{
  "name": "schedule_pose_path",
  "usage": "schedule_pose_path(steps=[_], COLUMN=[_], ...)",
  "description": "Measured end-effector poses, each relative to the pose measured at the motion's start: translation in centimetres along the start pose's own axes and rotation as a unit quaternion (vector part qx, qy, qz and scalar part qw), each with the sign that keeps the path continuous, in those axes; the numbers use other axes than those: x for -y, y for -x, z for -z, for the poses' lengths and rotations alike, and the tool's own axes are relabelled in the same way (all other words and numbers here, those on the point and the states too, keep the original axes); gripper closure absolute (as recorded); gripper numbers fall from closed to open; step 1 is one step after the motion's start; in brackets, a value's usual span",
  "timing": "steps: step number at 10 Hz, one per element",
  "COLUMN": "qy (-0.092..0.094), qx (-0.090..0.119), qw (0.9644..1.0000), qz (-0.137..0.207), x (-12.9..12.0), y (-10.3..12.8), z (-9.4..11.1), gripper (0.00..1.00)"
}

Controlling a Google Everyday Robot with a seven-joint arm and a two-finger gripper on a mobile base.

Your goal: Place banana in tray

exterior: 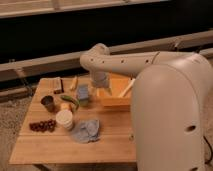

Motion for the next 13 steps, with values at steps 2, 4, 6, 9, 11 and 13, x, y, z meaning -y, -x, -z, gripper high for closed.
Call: schedule_pose_path(steps=[2,4,6,9,11,13], qy=[-0.004,-0.004,-0.005,-0.002,0.019,0.049], qx=[0.019,0.039,0.060,0.087,0.092,0.094], qw=[0.9998,0.9992,0.9981,0.9962,0.9954,0.9938], qz=[0.002,0.006,0.010,0.011,0.018,0.035], x=[-1.5,-3.5,-5.0,-7.2,-9.4,-12.0], y=[2.6,5.7,8.7,11.8,13.3,14.3], z=[-0.2,-0.3,-0.1,-0.3,-1.2,-2.8], gripper=[0.35,0.35,0.35,0.35,0.35,0.35])
